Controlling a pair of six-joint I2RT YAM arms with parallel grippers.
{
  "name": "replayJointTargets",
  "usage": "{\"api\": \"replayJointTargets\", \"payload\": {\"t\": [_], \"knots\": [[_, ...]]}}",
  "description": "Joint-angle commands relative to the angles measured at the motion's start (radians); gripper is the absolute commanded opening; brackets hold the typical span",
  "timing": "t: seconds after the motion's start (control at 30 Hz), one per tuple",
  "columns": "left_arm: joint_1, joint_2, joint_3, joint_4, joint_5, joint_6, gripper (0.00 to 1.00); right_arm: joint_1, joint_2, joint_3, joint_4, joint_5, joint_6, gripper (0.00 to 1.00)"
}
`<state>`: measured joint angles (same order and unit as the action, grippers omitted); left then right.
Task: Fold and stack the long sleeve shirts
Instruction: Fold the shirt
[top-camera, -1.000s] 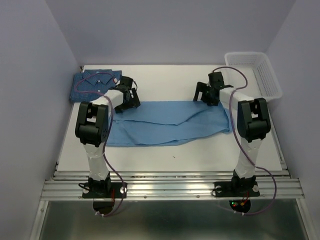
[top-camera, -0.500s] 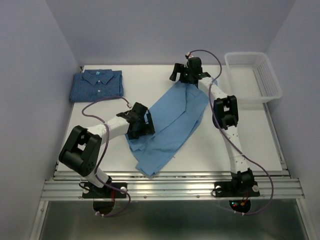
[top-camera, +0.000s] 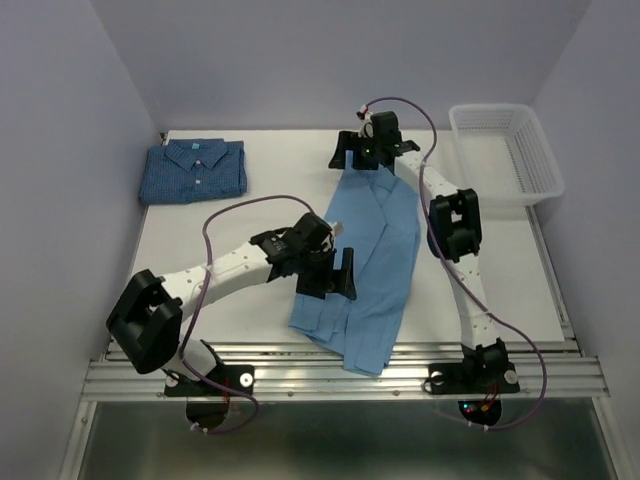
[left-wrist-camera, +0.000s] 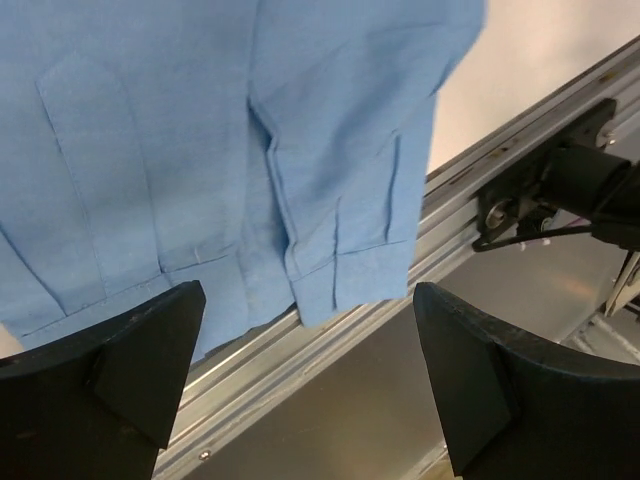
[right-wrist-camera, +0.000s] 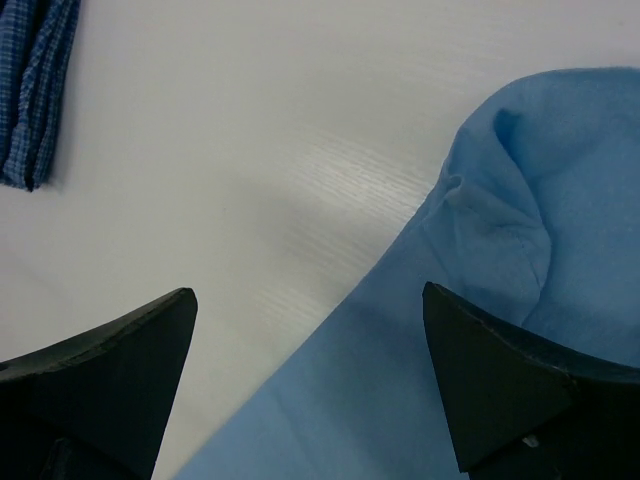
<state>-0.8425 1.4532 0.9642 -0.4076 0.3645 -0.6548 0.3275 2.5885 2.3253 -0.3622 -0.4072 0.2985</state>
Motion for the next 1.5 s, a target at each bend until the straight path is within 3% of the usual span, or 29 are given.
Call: {"api": "replayJointTargets", "payload": {"t": [0.0, 0.13, 0.23, 0.33, 0.5, 0.63, 0.8, 1.17, 1.3, 1.4, 1.43, 1.47], "knots": [[0.008, -0.053, 0.128, -0.062, -0.06, 0.101, 0.99, 0.008, -0.27, -0.131, -0.012, -0.021, -0.084, 1.0], [0.071, -0.025, 0.202, -0.053, -0.226, 0.123, 0.99, 0.008, -0.505, -0.453, 0.023, 0.149, -0.088, 1.0], [0.193, 0.012, 0.223, 0.002, -0.208, 0.127, 0.99, 0.008, -0.692, -0.719, 0.061, 0.298, -0.014, 1.0], [0.311, 0.042, 0.234, 0.067, -0.182, 0.126, 0.99, 0.008, -0.761, -0.919, 0.074, 0.38, 0.056, 1.0], [0.376, 0.151, 0.303, 0.05, -0.222, 0.159, 0.99, 0.008, -0.808, -1.096, 0.062, 0.393, 0.122, 1.0], [0.402, 0.219, 0.338, 0.047, -0.19, 0.187, 0.99, 0.008, -0.756, -1.112, 0.092, 0.383, 0.099, 1.0], [0.414, 0.262, 0.289, 0.021, -0.22, 0.185, 0.99, 0.008, -0.616, -0.999, 0.092, 0.357, 0.051, 1.0], [0.401, 0.141, -0.073, 0.171, -0.05, 0.055, 0.99, 0.008, -0.245, -0.499, 0.058, 0.17, 0.007, 1.0], [0.343, 0.108, -0.108, 0.182, -0.036, 0.037, 0.99, 0.008, -0.306, -0.441, 0.052, 0.085, 0.019, 1.0], [0.297, 0.114, -0.12, 0.188, -0.036, 0.021, 0.99, 0.008, -0.486, -0.571, 0.091, 0.094, 0.024, 1.0], [0.286, 0.118, -0.136, 0.2, -0.036, 0.015, 0.99, 0.008, -0.598, -0.689, 0.121, 0.14, 0.039, 1.0], [0.278, 0.121, -0.143, 0.211, -0.033, 0.001, 0.93, 0.008, -0.655, -0.754, 0.138, 0.169, 0.053, 1.0]]}}
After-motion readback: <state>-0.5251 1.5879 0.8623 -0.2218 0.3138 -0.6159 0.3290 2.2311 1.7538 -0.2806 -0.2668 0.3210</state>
